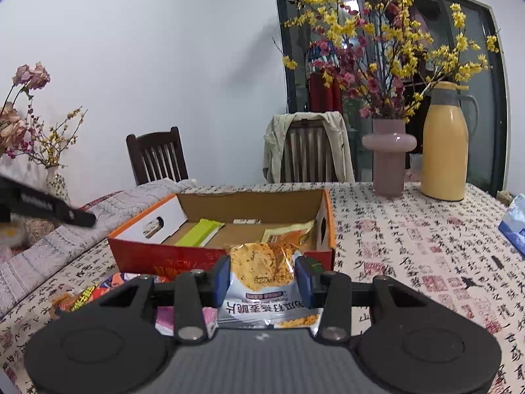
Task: Organize snacks
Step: 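Carry the chip bag with the left gripper while the right gripper carries the cracker packet over the box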
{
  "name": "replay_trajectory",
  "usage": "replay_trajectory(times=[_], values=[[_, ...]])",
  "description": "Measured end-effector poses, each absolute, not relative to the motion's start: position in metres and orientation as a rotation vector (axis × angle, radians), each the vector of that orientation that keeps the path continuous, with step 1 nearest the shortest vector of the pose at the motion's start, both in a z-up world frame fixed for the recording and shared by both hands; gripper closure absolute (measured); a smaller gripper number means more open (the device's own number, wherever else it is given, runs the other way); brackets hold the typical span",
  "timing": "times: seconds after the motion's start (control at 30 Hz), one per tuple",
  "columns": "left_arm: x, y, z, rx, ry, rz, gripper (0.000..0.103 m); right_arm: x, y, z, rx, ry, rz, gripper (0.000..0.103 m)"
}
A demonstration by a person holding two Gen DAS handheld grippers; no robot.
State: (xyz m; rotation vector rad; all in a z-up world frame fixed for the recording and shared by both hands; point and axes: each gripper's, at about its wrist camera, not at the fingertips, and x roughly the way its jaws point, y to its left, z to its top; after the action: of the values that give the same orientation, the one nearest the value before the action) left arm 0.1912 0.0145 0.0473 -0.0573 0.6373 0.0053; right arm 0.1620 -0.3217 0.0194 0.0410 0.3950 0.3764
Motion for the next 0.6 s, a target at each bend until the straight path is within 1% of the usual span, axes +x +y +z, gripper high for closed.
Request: replay_trajectory(times=[0.03,0.07,0.1,0.13,0.23,0.33,0.53,0.6], values=[[0.194,0.013,0.040,-0.056,0.664,0.006,0.075,0.162,-0.322,0.017,0.044,0.400,0.378,0.062],[0.196,0.012,0.033,-0.054,0.687,0.015,0.051,0.162,-0.322,0.015,0.047,0.406,0.380,0.062],[0.198,0.008,0.026,-0.045,0.709,0.026,0.033,0.161,-0.322,0.013,0.049,0.410,0.381,0.062],[0.200,0.005,0.020,-0.035,0.729,0.032,0.027,0.160,-0.323,0.011,0.051,0.414,0.382,0.062],[0.208,-0.002,0.004,-0.011,0.794,0.042,0.026,0.159,-0.326,0.006,0.060,0.428,0.380,0.062],[0.215,-0.010,-0.012,0.011,0.850,0.068,0.030,0.159,-0.332,0.002,0.074,0.435,0.377,0.062],[0.223,-0.017,-0.030,0.049,0.891,0.126,0.030,0.157,-0.341,-0.004,0.095,0.441,0.376,0.062],[0.225,-0.020,-0.033,0.065,0.897,0.140,0.034,0.157,-0.344,-0.005,0.100,0.442,0.379,0.062]])
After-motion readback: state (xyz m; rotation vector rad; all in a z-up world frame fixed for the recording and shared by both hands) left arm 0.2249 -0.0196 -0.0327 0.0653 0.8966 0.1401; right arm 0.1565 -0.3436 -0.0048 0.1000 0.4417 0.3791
